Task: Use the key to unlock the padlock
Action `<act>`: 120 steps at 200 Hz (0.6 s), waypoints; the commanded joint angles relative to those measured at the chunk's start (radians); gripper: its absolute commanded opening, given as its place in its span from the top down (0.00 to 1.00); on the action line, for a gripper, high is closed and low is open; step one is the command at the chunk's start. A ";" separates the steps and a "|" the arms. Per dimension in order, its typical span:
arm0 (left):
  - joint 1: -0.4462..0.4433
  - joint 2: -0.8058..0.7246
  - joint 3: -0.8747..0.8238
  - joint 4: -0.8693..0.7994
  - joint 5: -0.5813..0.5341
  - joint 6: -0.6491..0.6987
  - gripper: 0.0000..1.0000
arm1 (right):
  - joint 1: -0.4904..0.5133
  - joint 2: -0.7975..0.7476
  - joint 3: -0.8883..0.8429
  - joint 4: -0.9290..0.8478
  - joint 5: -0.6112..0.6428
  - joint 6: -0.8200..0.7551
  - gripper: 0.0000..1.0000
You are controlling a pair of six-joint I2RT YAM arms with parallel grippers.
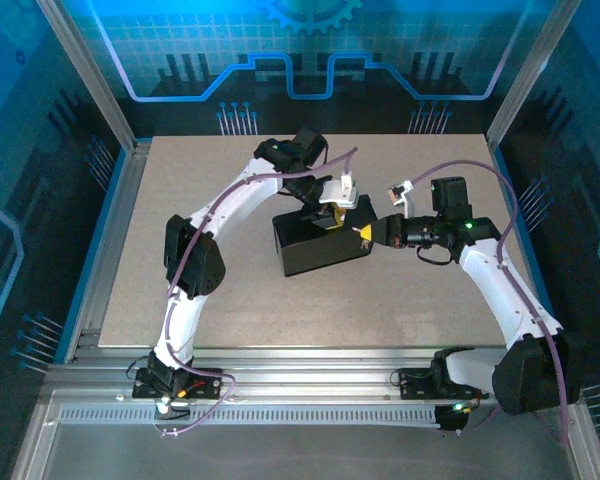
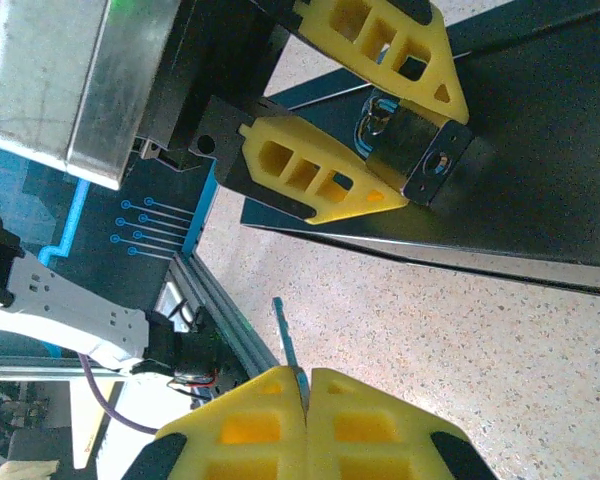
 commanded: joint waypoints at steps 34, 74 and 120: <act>0.034 -0.082 -0.082 0.069 0.102 -0.021 0.88 | -0.010 0.043 0.021 0.036 -0.022 0.063 1.00; 0.079 -0.180 -0.230 0.222 0.221 -0.062 0.90 | -0.007 0.100 0.085 -0.006 -0.007 0.059 1.00; 0.104 -0.239 -0.342 0.324 0.311 -0.080 0.90 | 0.012 0.187 0.177 -0.073 -0.009 0.029 1.00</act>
